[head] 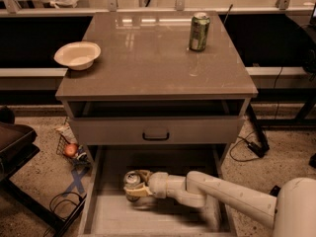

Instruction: Place 7up can into middle drawer

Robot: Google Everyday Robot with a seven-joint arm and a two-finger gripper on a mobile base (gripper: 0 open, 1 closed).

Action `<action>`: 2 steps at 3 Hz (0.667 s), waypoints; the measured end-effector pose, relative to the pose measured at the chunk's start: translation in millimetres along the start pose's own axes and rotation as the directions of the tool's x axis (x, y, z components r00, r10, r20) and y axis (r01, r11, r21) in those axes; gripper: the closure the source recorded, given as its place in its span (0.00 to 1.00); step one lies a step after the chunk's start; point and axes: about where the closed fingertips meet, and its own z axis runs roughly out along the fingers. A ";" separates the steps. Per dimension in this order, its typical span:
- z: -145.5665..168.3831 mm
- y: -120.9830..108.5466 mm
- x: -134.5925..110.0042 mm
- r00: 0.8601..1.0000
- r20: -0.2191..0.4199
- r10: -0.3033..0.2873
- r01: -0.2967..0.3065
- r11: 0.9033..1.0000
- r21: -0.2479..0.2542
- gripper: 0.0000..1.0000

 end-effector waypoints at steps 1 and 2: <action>2.4 1.4 -0.7 1.000 0.002 0.000 0.000 1.000 -0.005 0.20; 4.3 2.6 -1.3 1.000 0.003 0.000 0.000 1.000 -0.008 0.00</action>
Offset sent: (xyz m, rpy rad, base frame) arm -0.0005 0.0017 0.0004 0.0014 0.0001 0.0027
